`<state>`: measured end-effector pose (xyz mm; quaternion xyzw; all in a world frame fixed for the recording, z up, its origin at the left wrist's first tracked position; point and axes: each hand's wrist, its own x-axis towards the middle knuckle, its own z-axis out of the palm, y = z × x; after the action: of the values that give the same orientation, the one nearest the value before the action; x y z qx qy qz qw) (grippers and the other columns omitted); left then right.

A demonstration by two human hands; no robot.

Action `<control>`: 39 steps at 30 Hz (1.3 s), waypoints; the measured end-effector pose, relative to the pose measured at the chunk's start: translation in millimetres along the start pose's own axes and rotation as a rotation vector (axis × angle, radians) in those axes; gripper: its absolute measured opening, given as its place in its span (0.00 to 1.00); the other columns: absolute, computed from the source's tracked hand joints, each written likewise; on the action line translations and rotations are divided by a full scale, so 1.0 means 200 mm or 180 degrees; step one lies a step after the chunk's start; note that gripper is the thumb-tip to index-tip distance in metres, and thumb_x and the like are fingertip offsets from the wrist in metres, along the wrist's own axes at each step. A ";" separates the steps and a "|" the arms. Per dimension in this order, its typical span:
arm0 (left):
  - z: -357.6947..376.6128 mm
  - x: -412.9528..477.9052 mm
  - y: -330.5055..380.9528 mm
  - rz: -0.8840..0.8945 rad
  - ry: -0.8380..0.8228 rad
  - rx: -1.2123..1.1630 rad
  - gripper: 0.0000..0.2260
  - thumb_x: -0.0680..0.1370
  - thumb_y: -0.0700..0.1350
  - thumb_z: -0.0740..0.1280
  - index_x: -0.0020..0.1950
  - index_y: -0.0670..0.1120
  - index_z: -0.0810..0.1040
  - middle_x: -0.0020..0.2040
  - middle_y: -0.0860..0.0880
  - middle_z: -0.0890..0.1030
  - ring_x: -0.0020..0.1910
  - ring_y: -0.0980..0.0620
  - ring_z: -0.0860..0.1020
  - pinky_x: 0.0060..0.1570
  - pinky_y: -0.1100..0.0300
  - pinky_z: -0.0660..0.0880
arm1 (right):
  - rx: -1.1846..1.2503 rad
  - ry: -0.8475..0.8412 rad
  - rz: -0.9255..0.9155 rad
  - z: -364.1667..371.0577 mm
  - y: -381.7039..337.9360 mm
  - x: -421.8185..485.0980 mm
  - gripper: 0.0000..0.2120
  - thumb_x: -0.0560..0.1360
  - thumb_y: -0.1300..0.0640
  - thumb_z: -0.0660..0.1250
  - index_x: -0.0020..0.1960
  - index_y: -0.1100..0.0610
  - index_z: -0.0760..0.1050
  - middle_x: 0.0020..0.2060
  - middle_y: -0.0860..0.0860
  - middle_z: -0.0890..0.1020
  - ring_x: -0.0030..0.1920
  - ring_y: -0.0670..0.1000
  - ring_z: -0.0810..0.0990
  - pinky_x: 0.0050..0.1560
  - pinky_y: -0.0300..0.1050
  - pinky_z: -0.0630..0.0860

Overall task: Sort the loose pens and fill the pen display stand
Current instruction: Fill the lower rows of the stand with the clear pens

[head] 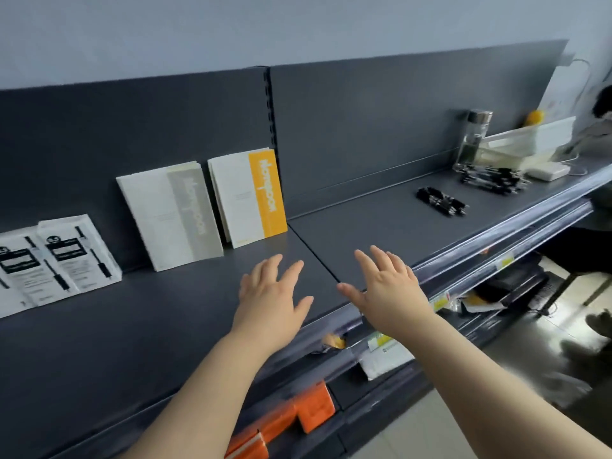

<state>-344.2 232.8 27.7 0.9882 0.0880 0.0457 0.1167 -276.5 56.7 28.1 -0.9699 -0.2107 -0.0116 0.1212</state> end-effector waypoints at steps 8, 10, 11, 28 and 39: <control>0.26 0.59 0.35 0.0221 -0.0372 -0.0127 0.25 0.79 0.59 0.56 0.75 0.61 0.54 0.77 0.48 0.51 0.76 0.46 0.52 0.74 0.44 0.49 | -0.0055 -0.0176 0.0311 0.03 0.52 0.39 0.35 0.75 0.33 0.48 0.76 0.49 0.48 0.76 0.52 0.51 0.75 0.55 0.49 0.73 0.52 0.50; 0.31 0.77 0.43 0.0221 -0.0453 -0.0228 0.25 0.79 0.59 0.56 0.75 0.61 0.54 0.77 0.49 0.51 0.75 0.46 0.53 0.74 0.45 0.50 | -0.0096 -0.0221 0.0416 0.03 0.65 0.51 0.35 0.75 0.32 0.48 0.76 0.49 0.48 0.76 0.52 0.51 0.75 0.55 0.49 0.73 0.52 0.50; 0.32 0.86 0.47 0.0220 -0.0533 -0.0303 0.25 0.79 0.59 0.56 0.75 0.61 0.54 0.77 0.49 0.51 0.75 0.45 0.54 0.73 0.45 0.52 | -0.0118 -0.0261 0.0465 0.03 0.71 0.58 0.35 0.75 0.33 0.48 0.76 0.49 0.48 0.76 0.52 0.52 0.75 0.55 0.49 0.73 0.52 0.50; 0.65 1.78 1.19 -0.0100 -0.1211 -0.1575 0.25 0.79 0.56 0.60 0.75 0.57 0.58 0.74 0.53 0.58 0.69 0.53 0.64 0.65 0.57 0.65 | 0.0113 -0.0171 0.0774 -0.01 1.69 1.49 0.27 0.78 0.41 0.54 0.72 0.54 0.59 0.72 0.57 0.60 0.71 0.59 0.57 0.68 0.52 0.60; 0.83 2.13 1.71 -0.2615 -0.0455 -0.4617 0.12 0.77 0.37 0.59 0.58 0.44 0.75 0.54 0.42 0.79 0.49 0.45 0.78 0.44 0.54 0.76 | 0.1426 -0.0881 -0.0121 0.03 1.89 1.76 0.03 0.75 0.63 0.55 0.45 0.59 0.67 0.43 0.58 0.76 0.45 0.57 0.73 0.38 0.44 0.66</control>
<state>147.6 -52.2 -21.2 0.5579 0.3824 -0.0180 0.7363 200.6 -132.4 -39.3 -0.9071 -0.2408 0.1658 0.3027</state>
